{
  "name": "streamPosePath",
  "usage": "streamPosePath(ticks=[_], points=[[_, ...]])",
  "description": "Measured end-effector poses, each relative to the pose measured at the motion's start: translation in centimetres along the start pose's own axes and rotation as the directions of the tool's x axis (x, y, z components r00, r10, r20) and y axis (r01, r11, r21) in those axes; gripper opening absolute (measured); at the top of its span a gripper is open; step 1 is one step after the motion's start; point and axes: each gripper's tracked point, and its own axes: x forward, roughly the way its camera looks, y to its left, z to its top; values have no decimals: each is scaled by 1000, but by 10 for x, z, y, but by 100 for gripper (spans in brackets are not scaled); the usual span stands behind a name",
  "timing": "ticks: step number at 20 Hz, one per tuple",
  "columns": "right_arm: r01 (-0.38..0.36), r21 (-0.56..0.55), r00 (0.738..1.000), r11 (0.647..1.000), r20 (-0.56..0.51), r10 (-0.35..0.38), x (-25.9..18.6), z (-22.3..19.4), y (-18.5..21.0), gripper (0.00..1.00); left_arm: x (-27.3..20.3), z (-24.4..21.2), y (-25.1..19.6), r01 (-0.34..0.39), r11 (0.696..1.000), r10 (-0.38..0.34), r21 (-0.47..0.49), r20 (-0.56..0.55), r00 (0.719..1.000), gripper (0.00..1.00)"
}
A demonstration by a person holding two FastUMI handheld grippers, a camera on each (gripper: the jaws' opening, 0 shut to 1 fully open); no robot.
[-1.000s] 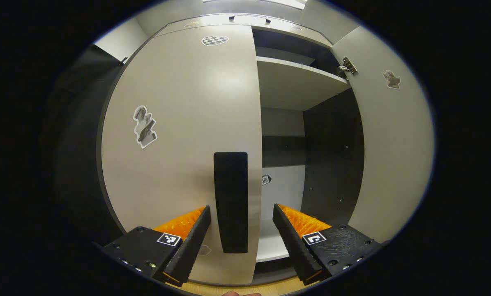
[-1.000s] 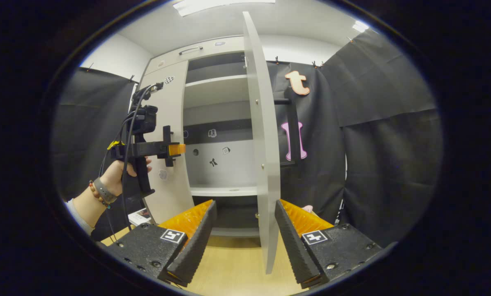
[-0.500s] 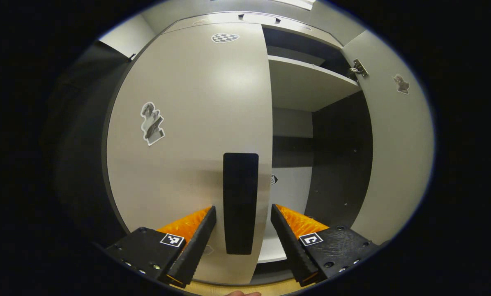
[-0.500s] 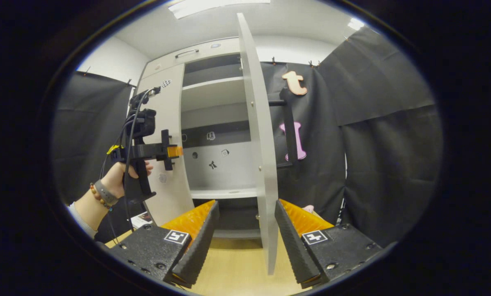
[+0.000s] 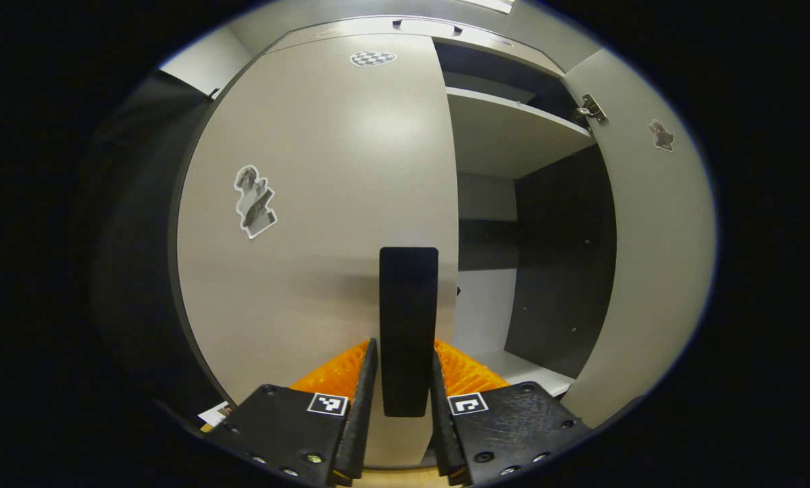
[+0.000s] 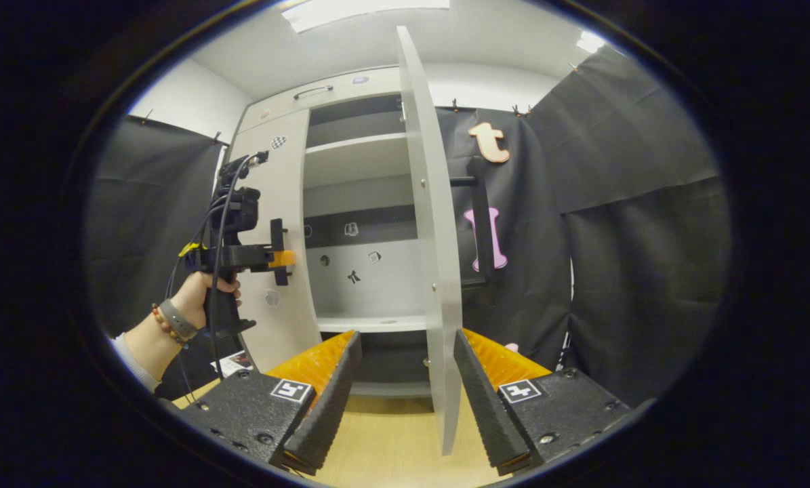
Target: Open the right door of the double-door shoe cabinet with the right hand, and open the left door with the left hand.
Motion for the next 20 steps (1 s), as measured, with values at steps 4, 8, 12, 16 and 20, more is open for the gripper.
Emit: streamPosePath(ticks=[4,8,12,16,20], points=[[6,-5,1000,1000,-9,-6,-5,-5,-3,86,3,-1,0,-10,1000,10,14,20,1000,5],[15,1,1000,1000,-9,-15,-10,-4,-8,86,0,-1,0,-2,1000,2,30,3,1000,6],[17,3,1000,1000,4,-17,-15,-1,-8,86,-12,-2,2,24,999,-24,33,-12,1000,6],[16,8,1000,1000,5,-16,-22,-4,-7,86,-39,0,6,27,999,-26,41,-9,1000,6],[1,11,1000,1000,-2,-1,-21,-7,2,86,-73,3,21,24,998,-24,51,-2,1000,6]])
